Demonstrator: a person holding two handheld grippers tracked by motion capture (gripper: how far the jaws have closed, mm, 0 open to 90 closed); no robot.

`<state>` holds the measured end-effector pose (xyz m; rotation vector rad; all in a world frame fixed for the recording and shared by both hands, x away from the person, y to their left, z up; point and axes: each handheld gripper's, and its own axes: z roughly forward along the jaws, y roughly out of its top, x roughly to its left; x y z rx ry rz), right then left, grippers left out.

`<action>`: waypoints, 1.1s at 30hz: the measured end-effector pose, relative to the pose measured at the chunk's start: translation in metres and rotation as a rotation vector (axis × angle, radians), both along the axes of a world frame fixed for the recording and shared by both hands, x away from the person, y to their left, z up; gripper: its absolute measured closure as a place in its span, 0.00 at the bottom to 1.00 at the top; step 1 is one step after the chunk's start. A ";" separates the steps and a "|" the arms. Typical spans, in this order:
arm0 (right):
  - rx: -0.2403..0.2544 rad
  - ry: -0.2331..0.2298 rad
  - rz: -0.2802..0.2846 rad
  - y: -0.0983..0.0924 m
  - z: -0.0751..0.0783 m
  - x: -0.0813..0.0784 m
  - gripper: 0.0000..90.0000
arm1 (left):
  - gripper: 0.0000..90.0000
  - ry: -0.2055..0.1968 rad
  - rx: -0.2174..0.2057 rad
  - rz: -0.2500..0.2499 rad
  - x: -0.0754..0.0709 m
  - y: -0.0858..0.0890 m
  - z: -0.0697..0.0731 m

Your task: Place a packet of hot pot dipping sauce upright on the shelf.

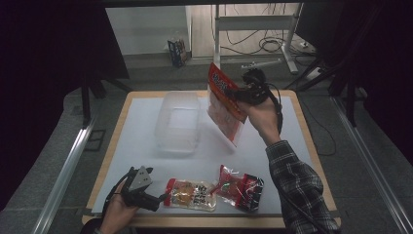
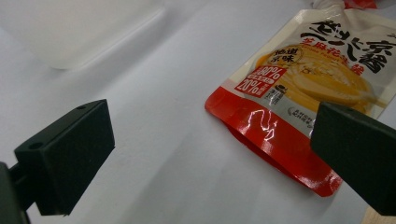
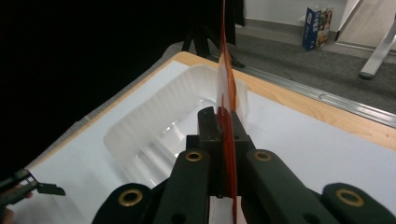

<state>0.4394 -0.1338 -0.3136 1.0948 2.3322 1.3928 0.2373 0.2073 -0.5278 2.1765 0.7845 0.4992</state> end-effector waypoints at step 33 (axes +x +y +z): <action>0.087 0.013 0.079 0.099 0.041 0.040 0.98 | 0.00 0.015 -0.081 0.014 -0.001 0.002 0.003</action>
